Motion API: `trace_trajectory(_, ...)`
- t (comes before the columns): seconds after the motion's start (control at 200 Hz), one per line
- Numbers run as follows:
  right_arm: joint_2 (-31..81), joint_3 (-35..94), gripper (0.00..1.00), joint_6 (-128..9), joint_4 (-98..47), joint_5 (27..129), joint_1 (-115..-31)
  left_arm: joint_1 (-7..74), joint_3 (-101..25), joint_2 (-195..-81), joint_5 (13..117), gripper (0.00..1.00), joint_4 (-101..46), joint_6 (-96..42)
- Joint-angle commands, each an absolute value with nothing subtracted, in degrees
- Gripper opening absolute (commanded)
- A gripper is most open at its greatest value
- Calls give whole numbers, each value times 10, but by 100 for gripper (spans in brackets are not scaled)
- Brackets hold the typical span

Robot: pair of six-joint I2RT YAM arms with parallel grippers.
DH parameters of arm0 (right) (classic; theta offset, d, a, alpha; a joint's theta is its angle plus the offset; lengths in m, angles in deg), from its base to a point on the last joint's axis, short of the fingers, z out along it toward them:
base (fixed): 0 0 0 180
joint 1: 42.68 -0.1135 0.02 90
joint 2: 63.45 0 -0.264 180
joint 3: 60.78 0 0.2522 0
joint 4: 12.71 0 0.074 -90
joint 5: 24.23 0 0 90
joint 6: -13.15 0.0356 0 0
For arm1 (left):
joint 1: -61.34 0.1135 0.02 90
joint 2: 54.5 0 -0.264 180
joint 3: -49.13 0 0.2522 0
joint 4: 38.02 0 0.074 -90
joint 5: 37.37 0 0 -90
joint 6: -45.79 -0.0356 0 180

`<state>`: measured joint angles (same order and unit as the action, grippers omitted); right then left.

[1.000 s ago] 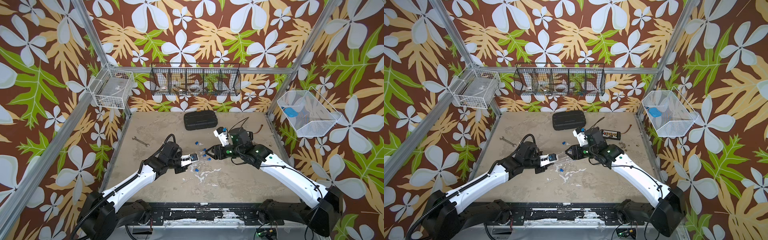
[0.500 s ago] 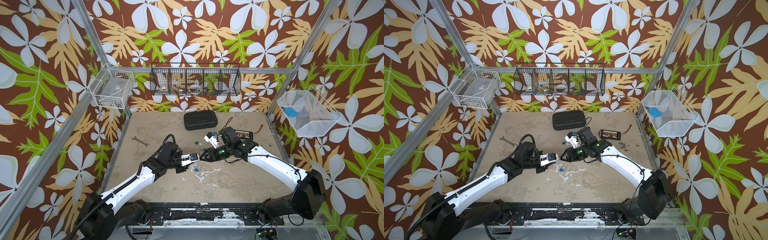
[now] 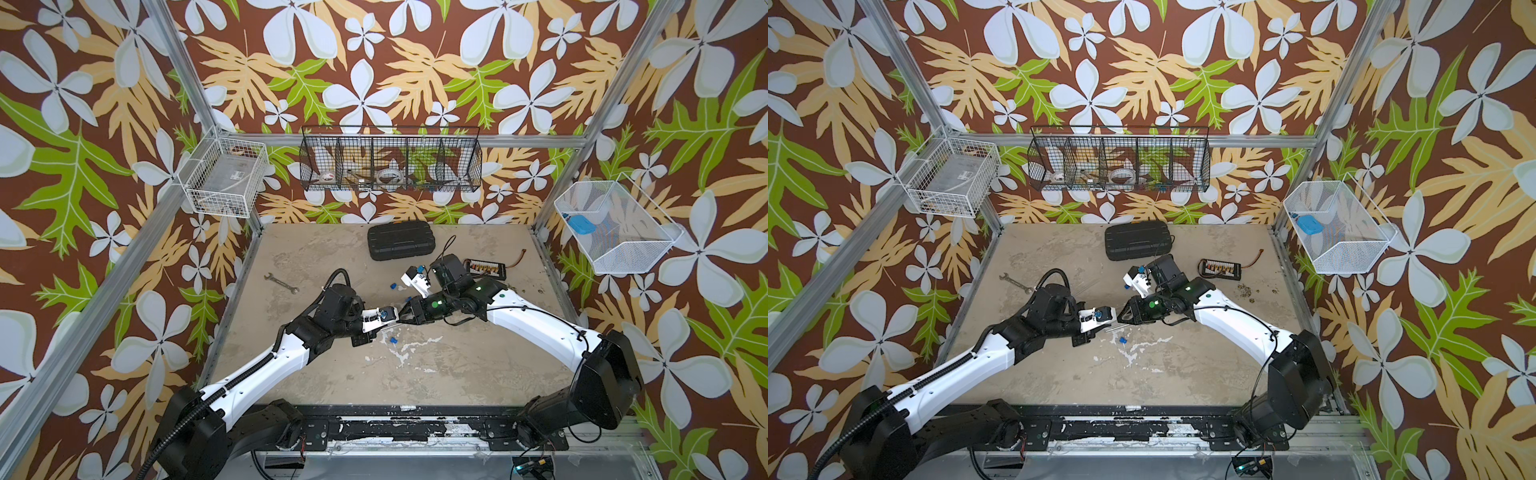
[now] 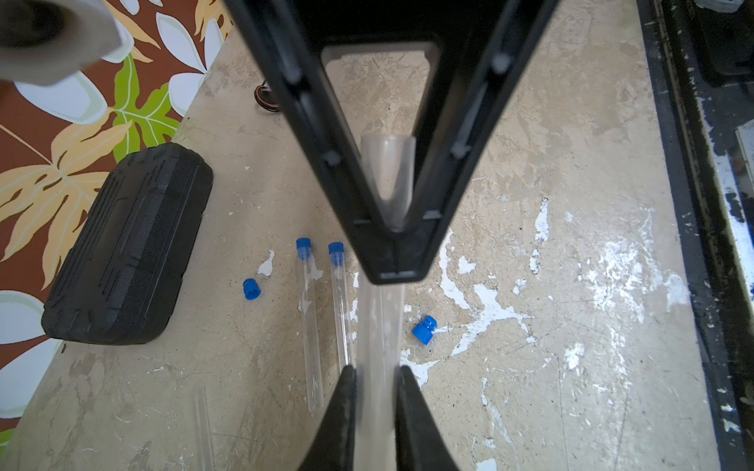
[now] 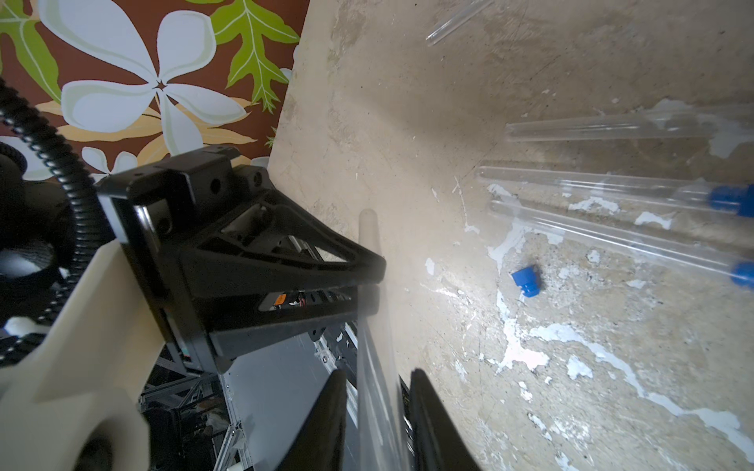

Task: Insert stoppers into test tubes
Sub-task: Pick up the test tube at the center of the board.

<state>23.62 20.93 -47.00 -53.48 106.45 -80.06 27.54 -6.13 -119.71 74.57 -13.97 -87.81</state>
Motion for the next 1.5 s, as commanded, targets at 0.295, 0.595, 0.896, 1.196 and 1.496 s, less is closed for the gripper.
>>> trace_trajectory(0.295, 241, 211, 21, -463, -524, 1073, -801, 276, -61, -1195, 756, 5, -150, -880)
trace_trajectory(0.595, 239, 202, 15, -458, -523, 1071, -801, 275, -62, -1195, 753, 9, -150, -879)
trace_trajectory(0.896, 230, 199, 12, -452, -519, 1092, -800, 275, -48, -1195, 737, 28, -155, -879)
trace_trajectory(1.196, 227, 193, 12, -450, -518, 1116, -800, 276, -30, -1189, 743, 27, -165, -874)
trace_trajectory(1.496, 229, 191, 11, -445, -511, 1130, -800, 276, -30, -1191, 741, 20, -161, -883)
